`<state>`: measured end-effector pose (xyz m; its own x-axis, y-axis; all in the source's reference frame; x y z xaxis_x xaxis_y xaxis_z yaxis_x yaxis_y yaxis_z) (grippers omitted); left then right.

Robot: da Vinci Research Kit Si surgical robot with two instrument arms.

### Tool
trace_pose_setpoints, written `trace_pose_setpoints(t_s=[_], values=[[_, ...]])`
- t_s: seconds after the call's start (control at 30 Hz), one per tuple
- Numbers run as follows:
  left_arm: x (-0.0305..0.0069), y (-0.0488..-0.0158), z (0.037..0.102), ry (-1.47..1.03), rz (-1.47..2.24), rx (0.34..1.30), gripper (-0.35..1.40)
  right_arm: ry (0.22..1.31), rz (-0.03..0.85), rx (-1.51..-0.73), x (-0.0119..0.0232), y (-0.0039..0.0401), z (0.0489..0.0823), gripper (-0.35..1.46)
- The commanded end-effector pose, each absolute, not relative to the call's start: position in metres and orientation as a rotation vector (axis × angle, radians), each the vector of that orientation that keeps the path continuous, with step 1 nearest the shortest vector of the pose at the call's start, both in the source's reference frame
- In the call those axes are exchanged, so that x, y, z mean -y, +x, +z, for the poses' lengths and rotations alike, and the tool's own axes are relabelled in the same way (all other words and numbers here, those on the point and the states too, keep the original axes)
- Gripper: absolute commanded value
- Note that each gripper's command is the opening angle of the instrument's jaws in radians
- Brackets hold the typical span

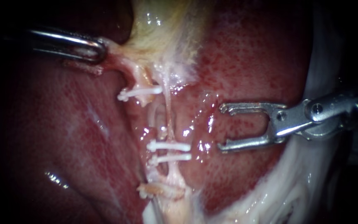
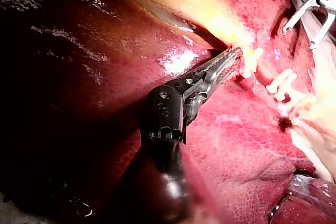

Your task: Going back second clip right tube

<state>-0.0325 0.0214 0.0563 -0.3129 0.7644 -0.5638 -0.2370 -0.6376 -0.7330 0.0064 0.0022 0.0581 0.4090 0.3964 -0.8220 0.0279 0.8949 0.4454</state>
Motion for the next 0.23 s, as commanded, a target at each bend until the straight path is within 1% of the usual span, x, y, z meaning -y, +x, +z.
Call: trace_pose_setpoints(t_s=[0.03,0.23], values=[[-0.0215,-0.0324,0.0563,-1.27,1.999,0.713,-0.35,0.426,0.241,-1.134,-0.0022,0.0064,0.0581,0.5],[-0.0218,-0.0319,0.0556,-1.271,1.997,0.721,-0.35,0.436,0.235,-1.138,-0.0022,0.0065,0.0579,0.5]])
